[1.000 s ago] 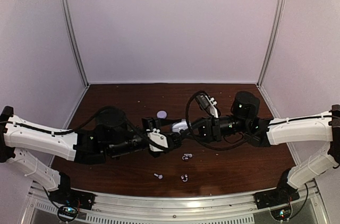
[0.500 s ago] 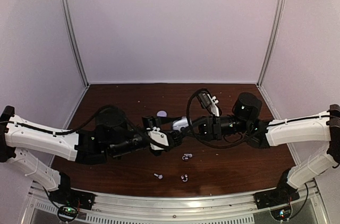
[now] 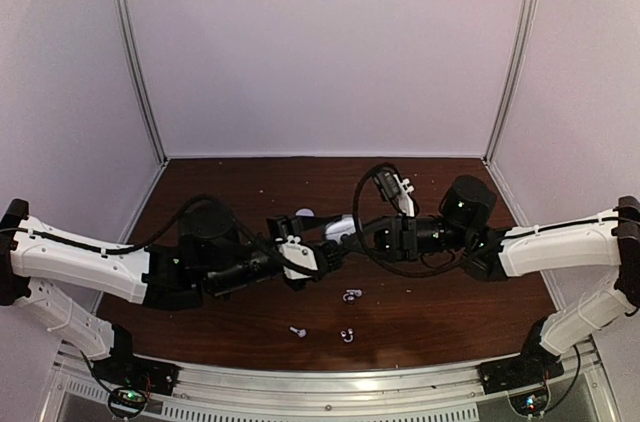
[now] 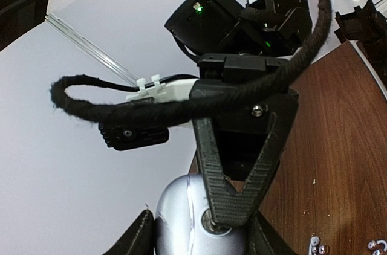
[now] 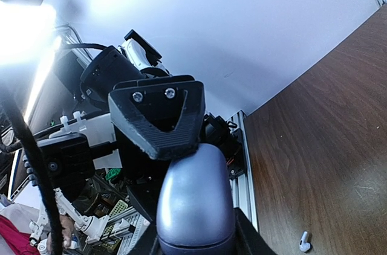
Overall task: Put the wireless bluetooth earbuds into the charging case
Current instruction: Pass from the left arm to the right, then open the charging case.
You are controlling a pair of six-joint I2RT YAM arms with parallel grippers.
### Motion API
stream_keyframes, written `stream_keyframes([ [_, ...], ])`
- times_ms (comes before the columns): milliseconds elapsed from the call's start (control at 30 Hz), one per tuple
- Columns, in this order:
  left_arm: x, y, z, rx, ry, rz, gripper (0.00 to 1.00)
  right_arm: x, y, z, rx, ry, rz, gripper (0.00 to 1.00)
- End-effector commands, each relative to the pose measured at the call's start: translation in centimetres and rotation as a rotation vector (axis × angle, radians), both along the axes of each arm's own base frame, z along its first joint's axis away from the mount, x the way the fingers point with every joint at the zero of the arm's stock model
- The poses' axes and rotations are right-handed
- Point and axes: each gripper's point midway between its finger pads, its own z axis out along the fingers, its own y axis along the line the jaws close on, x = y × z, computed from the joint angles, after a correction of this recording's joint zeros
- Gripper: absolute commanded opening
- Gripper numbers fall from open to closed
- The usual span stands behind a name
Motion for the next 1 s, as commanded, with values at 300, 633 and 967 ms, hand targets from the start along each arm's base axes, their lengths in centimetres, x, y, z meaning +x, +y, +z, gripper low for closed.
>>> stream_keyframes([
  [300,0.6,-0.1,-0.1,-0.016,0.001,0.022,0.35,0.0,-0.2,1.0,0.055,-0.033,-0.009,0.30],
  [633,-0.3,0.8,0.3,-0.060,0.068,-0.021,0.86,0.6,-1.0,1.0,0.033,-0.100,-0.041,0.22],
  [967,1.5,3.3,3.4,-0.252,0.520,-0.113,0.96,1.4,-2.5,-0.6,-0.093,-0.362,-0.142,0.22],
])
